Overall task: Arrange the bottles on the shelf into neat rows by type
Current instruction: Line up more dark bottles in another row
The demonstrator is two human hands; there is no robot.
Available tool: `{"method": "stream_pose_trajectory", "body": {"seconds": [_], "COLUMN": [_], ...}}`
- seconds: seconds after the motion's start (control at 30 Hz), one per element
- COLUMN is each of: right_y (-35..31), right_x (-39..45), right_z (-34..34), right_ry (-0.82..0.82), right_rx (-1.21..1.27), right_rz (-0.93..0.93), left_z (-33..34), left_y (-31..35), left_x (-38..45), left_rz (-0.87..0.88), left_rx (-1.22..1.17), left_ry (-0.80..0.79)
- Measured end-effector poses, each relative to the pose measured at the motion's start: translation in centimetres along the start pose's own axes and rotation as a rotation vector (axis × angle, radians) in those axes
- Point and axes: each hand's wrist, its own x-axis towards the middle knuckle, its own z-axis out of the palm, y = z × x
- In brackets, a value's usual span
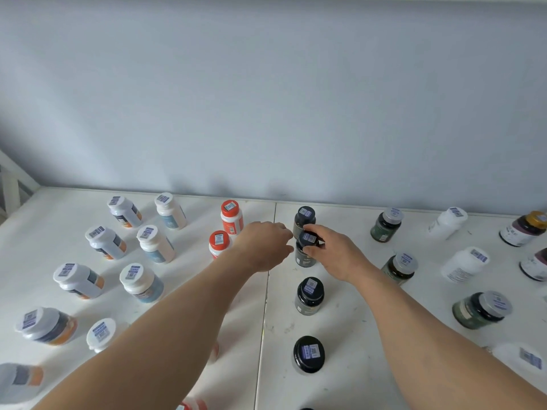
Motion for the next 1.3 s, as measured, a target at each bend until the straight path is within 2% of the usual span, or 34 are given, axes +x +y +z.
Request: {"method": "stream_pose_trajectory", "body": {"seconds": [0.2, 0.47, 0.67, 0.87, 1.1, 1.3], "right_y": [-0.4, 0.0, 4.7, 9.1, 9.7, 8.7], "right_x": [-0.6, -4.2, -7.3, -8.2, -7.7, -7.6], "right_z": [-0.4, -7.1, -11.7, -12.9, -13.9, -14.8], "right_ry": [-0.019, 0.105, 0.058, -0.055, -0.034, 0.032], "right_rx": [-0.001, -0.182, -0.164, -0.166, -0.173, -0.08], "right_rz": [0.007, -0.007, 0.156, 0.136, 0.064, 0.049], "left_z": [-0.1, -3.5, -3.9, -1.4, 0.4, -1.1], "left_y": [0.1, 4.2, 10.5, 15.0, 17.9, 17.4], "left_x": [-0.2, 1.4, 3.5, 4.9, 5.2, 5.3], "left_rz": [0.017, 0.117, 0.136, 0.011, -0.125, -0.096], "left_rx": [-0.018, -0.059, -0.221, -0.382, -0.714, -0.836], "left_ry": [-0.011, 0.163, -0.052, -0.273, -0.277, -0.268]}}
